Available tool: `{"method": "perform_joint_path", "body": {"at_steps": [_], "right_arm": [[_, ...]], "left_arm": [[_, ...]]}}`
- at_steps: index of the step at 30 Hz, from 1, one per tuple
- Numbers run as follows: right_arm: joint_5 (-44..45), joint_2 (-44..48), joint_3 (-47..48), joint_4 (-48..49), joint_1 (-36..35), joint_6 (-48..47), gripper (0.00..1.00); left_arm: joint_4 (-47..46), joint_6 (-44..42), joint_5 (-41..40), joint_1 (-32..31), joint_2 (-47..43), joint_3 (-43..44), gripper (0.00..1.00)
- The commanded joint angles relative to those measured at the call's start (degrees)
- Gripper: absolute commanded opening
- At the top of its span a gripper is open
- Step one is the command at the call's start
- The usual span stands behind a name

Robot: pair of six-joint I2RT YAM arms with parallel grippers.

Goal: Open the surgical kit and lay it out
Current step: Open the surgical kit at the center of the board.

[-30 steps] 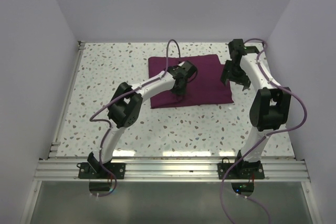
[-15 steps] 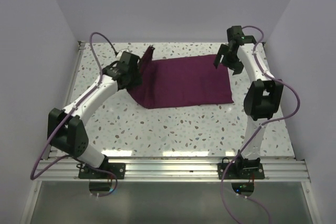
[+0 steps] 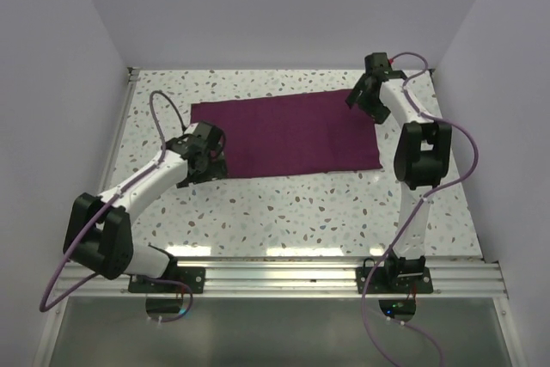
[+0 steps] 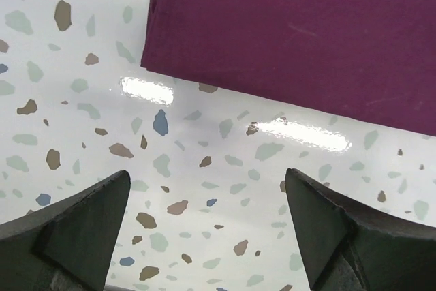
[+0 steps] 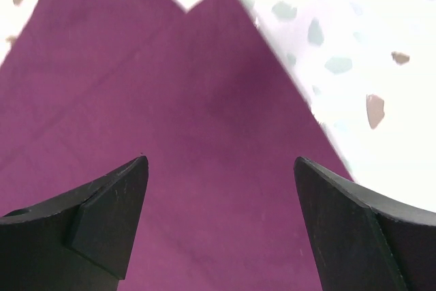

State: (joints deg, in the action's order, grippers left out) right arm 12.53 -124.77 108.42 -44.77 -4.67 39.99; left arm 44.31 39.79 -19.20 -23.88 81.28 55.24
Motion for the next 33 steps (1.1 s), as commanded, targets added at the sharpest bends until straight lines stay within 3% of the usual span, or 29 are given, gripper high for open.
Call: {"method": "perform_joint_path", "body": {"at_steps": [1,8,13,17,23,29,33], "right_arm": [[5.5,-2.4,1.3,6.4,1.0,4.4,0.92],[11.5,-9.3,8.4,5.7,2.0,6.2,0.90],[12.2,-13.0,11.5,7.8,2.8,6.5,0.90],[11.5,-18.0,20.0,5.4,3.0,5.0,0.90],[10.4,-21.7,24.4,3.0,3.0,3.4,0.87],[7.7,-21.8,21.1,0.7,2.8,5.0,0.76],[6.5,-20.3,17.8,-0.1,2.0,5.7,0.60]], "left_arm": [[2.1,1.7,-1.5,0.6,-5.3,-0.7,1.00],[4.3,1.8,-1.3,0.6,-7.2,-2.1,0.99],[4.6,2.1,-1.1,0.6,-8.2,-2.8,0.99],[4.2,2.3,-1.5,0.5,-7.7,-3.3,0.99],[2.9,2.5,-1.3,0.6,-5.9,-3.2,0.99],[1.7,2.9,-1.3,0.7,-5.2,-3.5,0.99],[0.4,3.3,-0.8,0.7,-5.2,-4.4,0.99]]}}
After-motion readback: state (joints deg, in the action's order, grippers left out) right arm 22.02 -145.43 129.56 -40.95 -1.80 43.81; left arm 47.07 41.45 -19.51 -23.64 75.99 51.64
